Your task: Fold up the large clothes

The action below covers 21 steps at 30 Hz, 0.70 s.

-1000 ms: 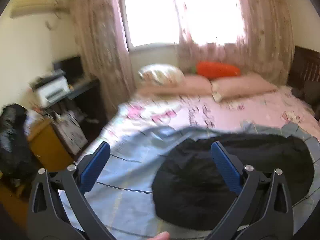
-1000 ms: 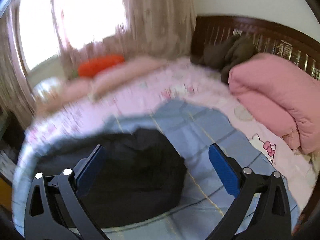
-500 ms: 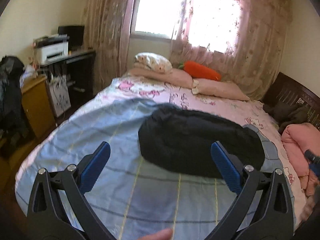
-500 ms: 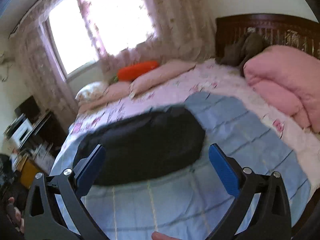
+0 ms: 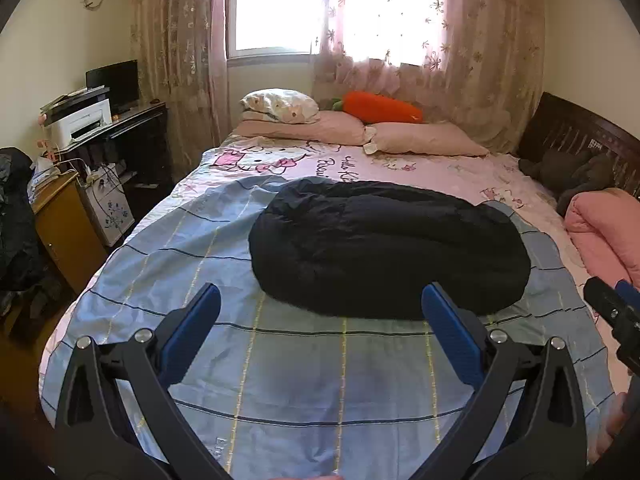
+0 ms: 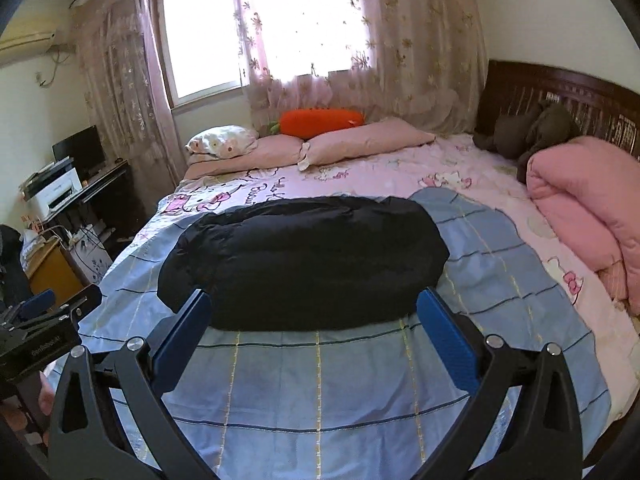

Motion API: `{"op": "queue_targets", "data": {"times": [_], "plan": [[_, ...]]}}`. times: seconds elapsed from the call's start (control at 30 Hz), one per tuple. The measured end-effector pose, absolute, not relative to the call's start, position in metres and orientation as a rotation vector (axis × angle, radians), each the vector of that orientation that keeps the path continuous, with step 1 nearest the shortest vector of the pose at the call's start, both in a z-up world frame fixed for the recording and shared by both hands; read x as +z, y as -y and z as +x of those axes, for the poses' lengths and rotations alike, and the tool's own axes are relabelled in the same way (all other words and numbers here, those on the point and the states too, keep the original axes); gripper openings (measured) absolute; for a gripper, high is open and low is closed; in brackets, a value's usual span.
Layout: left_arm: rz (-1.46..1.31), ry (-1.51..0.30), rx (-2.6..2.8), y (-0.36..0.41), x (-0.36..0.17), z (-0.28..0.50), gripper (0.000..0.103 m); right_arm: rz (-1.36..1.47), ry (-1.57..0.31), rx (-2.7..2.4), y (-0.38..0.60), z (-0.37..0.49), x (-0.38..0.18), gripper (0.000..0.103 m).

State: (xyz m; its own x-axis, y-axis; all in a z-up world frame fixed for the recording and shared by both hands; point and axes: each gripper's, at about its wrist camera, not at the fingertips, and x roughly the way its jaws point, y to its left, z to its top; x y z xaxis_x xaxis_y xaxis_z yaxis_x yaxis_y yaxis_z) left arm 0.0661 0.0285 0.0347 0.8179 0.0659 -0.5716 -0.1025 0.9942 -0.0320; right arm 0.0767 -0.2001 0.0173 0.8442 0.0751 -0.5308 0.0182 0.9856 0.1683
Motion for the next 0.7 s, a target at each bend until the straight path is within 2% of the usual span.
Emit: {"op": "queue_targets", "data": {"times": [0.7], "plan": [[-0.055,-0.597,0.062,-0.025,0.036,0.065,0.101,0.169,-0.621,0.015,0.196,0.086,0.006,0.102]]}}
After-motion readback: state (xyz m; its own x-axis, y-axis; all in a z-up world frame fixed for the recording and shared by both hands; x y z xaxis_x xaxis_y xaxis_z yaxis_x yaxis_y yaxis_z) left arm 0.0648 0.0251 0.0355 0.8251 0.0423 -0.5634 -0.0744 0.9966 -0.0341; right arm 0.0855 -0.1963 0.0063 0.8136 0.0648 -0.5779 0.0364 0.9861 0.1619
